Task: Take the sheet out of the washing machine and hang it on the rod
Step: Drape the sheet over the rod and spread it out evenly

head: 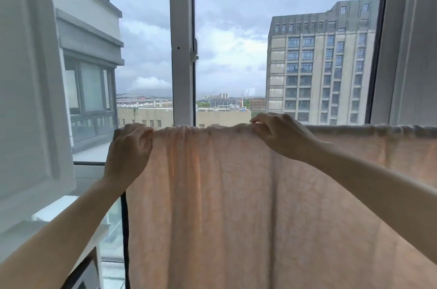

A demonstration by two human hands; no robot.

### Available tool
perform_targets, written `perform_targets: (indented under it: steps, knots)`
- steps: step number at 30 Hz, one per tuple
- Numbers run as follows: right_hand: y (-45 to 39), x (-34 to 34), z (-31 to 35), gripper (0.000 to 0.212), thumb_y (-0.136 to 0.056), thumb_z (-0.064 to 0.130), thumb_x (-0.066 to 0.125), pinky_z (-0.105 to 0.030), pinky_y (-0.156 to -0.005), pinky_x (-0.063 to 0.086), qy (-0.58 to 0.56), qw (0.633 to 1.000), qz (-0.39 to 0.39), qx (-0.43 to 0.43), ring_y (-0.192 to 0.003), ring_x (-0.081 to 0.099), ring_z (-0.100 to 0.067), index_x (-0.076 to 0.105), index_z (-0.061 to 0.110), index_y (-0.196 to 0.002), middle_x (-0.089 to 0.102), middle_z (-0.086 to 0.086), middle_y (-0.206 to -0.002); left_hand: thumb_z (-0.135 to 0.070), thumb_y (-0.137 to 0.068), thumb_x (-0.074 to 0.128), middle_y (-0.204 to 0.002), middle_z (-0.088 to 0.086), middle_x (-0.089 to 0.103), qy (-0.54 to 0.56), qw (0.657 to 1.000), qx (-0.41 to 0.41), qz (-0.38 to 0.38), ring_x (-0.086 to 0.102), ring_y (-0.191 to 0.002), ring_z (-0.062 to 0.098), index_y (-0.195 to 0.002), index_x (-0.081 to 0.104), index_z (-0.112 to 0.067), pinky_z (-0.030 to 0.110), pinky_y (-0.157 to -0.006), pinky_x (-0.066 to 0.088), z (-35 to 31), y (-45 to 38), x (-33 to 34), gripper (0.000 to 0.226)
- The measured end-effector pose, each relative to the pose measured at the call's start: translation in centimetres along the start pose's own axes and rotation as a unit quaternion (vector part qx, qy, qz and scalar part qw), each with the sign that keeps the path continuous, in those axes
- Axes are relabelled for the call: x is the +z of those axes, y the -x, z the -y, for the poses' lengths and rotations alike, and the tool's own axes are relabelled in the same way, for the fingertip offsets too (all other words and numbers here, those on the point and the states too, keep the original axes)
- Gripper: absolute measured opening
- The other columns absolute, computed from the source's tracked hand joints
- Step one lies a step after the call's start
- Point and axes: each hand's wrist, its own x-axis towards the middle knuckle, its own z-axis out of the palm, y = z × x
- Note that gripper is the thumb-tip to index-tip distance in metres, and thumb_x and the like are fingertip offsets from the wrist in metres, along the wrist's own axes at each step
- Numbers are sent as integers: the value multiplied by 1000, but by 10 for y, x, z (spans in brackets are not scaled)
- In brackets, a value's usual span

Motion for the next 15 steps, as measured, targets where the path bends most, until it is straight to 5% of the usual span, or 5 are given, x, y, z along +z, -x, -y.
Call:
perform_targets:
  steps: [6, 9, 11, 13, 15]
  knots:
    - [-16, 19, 10, 25, -95, 38, 54, -39, -72, 54, 22, 999, -26, -33, -80, 64, -20, 69, 18, -94, 68, 2, -88, -33, -92, 63, -125, 14, 48, 84, 984, -128, -89, 51, -111, 27, -126, 50, -7, 41, -94, 45, 15, 11, -4, 46]
    - [-21, 18, 14, 27, -93, 40, 56, -37, -74, 55, 12, 999, -25, -38, -82, 68, -19, 75, 22, -98, 74, 3, -90, -57, -82, 66, -119, 12, 52, 180, 942, -282, -43, 54, -104, 26, -132, 40, -8, 41, -88, 49, 17, 6, -1, 75]
    - [-22, 21, 16, 27, -94, 40, 55, -39, -74, 55, 28, 998, -33, -39, -83, 68, -23, 75, 23, -98, 74, 2, -89, -67, -81, 60, -98, 7, 62, 235, 910, -341, 20, 62, -89, 26, -114, 52, -7, 40, -78, 54, 20, 6, 3, 69]
    - [-25, 24, 18, 26, -94, 39, 54, -40, -74, 55, 45, 997, -43, -35, -81, 67, -25, 74, 22, -95, 73, 1, -85, -63, -87, 54, -69, 4, 58, 231, 917, -324, 36, 58, -65, 22, -78, 56, -6, 32, -60, 47, 15, 13, 6, 58]
    - [-30, 25, 22, 25, -95, 36, 54, -40, -73, 54, 44, 997, -48, -41, -80, 66, -25, 74, 20, -92, 73, 0, -83, -52, -92, 54, -56, 4, 48, 224, 932, -283, 12, 46, -53, 20, -65, 52, -4, 28, -52, 37, 1, 18, 6, 55]
